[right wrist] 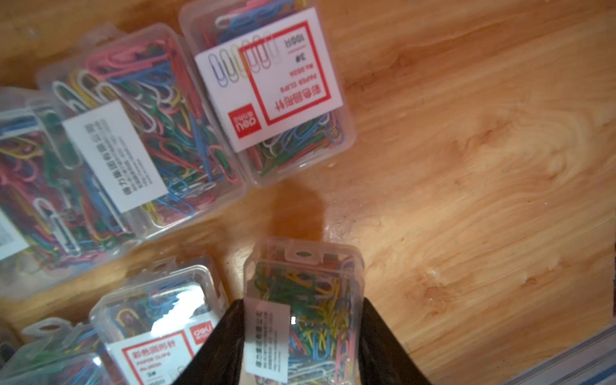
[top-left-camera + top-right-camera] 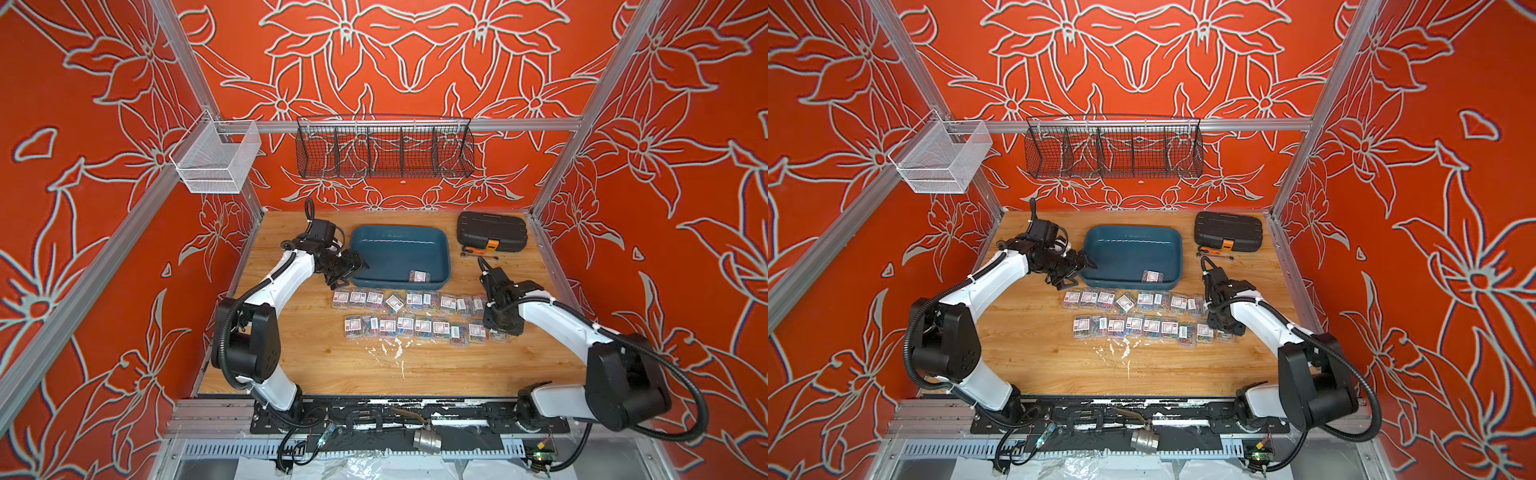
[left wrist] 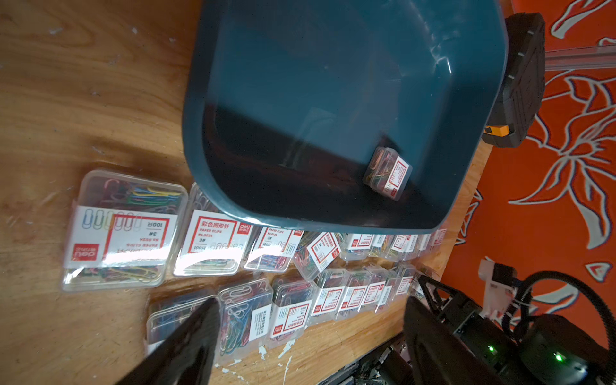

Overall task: Take the paper clips out of the storage box
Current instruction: Place the boxed paper clips at the center of the board.

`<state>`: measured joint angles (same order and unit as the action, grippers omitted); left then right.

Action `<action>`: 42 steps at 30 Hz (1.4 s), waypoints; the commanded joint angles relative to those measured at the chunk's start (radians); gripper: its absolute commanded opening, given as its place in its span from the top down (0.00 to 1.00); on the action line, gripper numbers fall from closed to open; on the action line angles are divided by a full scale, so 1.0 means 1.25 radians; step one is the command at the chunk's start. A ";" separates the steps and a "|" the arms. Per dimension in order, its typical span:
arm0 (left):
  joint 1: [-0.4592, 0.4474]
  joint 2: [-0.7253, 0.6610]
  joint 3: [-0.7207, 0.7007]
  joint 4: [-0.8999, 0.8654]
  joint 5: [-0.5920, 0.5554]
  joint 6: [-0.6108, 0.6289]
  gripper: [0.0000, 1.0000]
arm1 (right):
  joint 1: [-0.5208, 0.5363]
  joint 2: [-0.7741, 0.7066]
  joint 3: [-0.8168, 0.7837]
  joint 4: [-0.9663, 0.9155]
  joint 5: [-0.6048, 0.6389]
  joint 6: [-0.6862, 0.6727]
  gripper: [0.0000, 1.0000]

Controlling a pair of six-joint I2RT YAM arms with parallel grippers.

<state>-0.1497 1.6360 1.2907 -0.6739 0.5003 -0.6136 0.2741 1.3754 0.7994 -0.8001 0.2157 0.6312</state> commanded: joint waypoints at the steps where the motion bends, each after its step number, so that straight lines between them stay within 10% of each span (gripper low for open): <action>1: 0.004 0.008 0.024 -0.031 0.007 0.016 0.16 | -0.005 0.012 0.010 0.023 -0.015 -0.002 0.57; 13: -0.027 0.028 0.056 -0.047 -0.016 0.029 0.16 | -0.012 -0.071 -0.001 -0.008 -0.003 0.023 0.37; 34: -0.261 0.589 0.751 -0.394 -0.094 0.069 0.19 | -0.180 -0.070 -0.055 -0.007 -0.015 0.059 0.57; 42: -0.290 0.671 0.843 -0.429 -0.120 0.086 0.09 | -0.184 -0.020 -0.075 0.018 -0.078 0.074 0.59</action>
<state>-0.5110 2.4481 2.3077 -1.1408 0.3847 -0.5335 0.0494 1.3281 0.7307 -0.7910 0.1654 0.6933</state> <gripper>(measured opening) 0.902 0.413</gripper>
